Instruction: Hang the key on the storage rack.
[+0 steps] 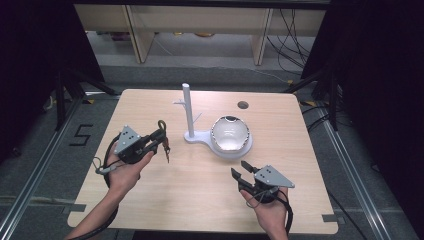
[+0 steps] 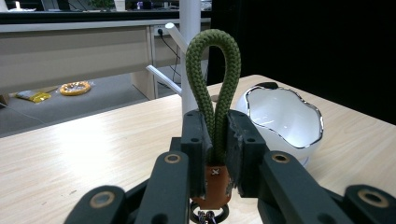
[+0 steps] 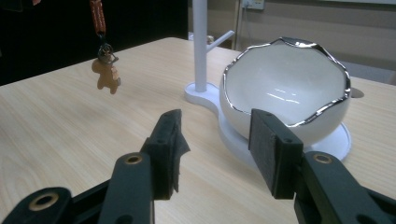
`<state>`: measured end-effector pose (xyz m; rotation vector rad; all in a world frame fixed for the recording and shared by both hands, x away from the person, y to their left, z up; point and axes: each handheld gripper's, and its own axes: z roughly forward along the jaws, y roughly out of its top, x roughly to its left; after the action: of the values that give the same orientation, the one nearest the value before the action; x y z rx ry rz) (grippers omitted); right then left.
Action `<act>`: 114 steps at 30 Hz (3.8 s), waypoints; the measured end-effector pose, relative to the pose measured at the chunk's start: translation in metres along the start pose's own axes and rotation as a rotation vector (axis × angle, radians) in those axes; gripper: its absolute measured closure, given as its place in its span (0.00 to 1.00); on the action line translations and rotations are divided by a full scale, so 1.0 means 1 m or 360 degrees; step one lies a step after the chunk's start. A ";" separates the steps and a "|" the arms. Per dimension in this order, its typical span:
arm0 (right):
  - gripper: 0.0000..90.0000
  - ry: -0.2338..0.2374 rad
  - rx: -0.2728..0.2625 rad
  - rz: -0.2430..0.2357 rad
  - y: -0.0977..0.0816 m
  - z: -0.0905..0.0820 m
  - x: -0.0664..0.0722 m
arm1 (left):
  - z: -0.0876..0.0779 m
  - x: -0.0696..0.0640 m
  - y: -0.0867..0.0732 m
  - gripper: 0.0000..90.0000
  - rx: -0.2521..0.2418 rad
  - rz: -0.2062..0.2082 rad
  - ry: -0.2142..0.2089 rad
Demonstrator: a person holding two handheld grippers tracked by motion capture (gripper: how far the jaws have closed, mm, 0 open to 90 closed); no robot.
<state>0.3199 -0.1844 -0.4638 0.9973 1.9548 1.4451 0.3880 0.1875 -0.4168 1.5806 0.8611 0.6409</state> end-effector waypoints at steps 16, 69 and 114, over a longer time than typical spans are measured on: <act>0.60 -0.0078 0.0028 0.0057 -0.021 -0.017 -0.017 | 0.018 0.006 0.005 0.86 0.0017 -0.0061 -0.0026; 0.59 -0.0104 0.0077 0.0081 -0.032 -0.018 -0.025 | 0.077 0.027 0.035 0.86 0.0149 0.0000 0.0021; 0.58 -0.0116 0.0097 0.0133 -0.034 -0.022 -0.031 | 0.023 0.031 -0.005 0.52 0.0117 0.0038 0.0093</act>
<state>0.3130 -0.2274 -0.4902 1.1555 1.9354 1.3806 0.4234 0.2000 -0.4273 1.6475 0.9195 0.6824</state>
